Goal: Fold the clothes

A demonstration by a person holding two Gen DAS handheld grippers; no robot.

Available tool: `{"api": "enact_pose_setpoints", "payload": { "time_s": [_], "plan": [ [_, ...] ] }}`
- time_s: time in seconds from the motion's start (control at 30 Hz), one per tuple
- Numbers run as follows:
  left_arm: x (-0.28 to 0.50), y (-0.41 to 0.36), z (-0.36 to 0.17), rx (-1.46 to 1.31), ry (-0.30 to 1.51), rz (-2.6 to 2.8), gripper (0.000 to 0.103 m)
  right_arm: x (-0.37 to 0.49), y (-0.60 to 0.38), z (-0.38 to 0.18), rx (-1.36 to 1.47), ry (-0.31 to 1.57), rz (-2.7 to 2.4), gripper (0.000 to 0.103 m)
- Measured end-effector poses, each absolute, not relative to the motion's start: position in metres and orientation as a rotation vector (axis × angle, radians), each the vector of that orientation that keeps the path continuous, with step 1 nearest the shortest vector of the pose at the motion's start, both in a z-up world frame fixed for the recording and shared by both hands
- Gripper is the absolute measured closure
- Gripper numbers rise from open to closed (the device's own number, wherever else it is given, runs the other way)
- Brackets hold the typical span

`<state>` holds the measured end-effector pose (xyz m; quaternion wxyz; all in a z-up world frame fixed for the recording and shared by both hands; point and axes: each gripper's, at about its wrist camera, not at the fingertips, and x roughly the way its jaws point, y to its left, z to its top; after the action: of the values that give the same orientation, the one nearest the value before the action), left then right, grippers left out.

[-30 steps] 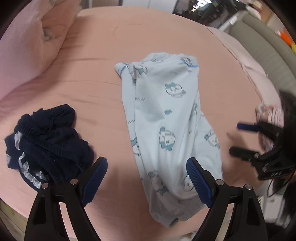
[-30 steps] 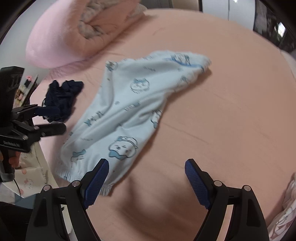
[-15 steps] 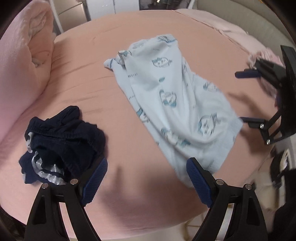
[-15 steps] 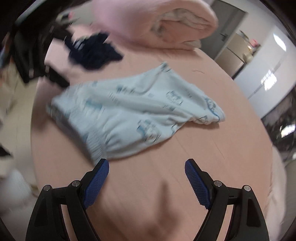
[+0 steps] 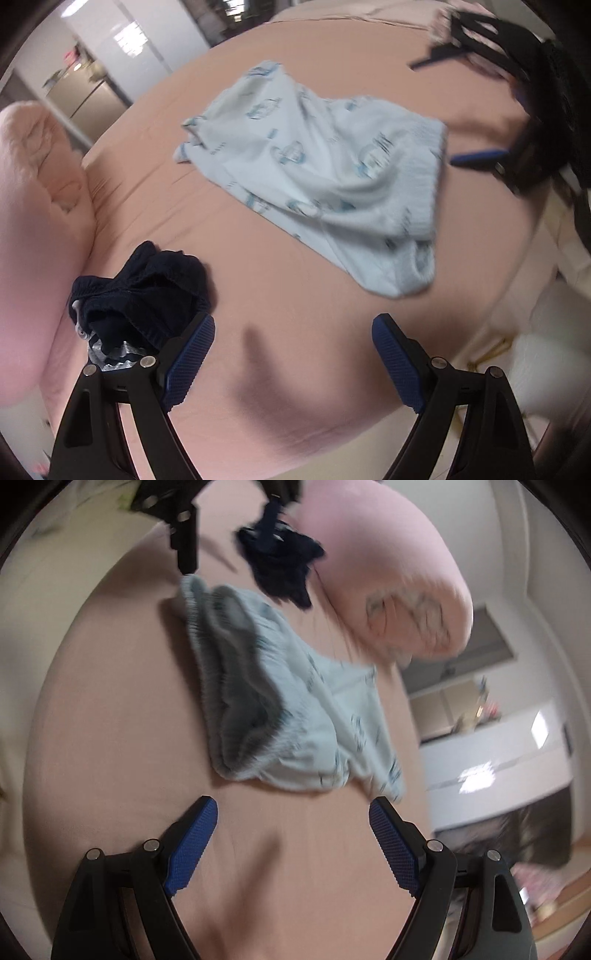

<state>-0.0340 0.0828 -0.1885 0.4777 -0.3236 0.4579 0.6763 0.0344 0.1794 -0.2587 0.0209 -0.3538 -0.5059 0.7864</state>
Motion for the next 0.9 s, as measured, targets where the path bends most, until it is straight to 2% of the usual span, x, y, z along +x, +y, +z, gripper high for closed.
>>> {"api": "enact_pose_setpoints", "payload": {
  "time_s": [0.1,0.23,0.3,0.37,0.47,0.57,0.7,0.9],
  "plan": [
    [-0.029,0.077,-0.194,-0.718,1.195,1.654,0.016,0.033,0.178,-0.261,-1.059,-1.613,2.429,0.018],
    [-0.024,0.082,-0.194,-0.703,1.179,1.662,0.016,0.025,0.181,-0.261,-1.065,-1.563,2.447,0.016],
    [-0.022,0.087,-0.196,-0.682,1.188,1.657,0.016,0.021,0.181,-0.26,-1.066,-1.543,2.45,0.011],
    [-0.021,0.092,-0.198,-0.673,1.194,1.647,0.016,0.016,0.182,-0.258,-1.046,-1.529,2.441,0.0],
    [-0.02,0.094,-0.199,-0.677,1.192,1.642,0.016,0.004,0.185,-0.256,-1.091,-1.439,2.458,0.0],
    [-0.021,0.095,-0.198,-0.694,1.17,1.652,0.016,-0.005,0.184,-0.256,-1.055,-1.432,2.46,0.0],
    [-0.019,0.095,-0.198,-0.675,1.169,1.668,0.016,-0.005,0.179,-0.258,-0.976,-1.534,2.468,0.0],
    [-0.003,0.096,-0.199,-0.489,1.247,1.686,0.016,-0.001,0.172,-0.261,-0.863,-1.724,2.491,0.0]
  ]
}}
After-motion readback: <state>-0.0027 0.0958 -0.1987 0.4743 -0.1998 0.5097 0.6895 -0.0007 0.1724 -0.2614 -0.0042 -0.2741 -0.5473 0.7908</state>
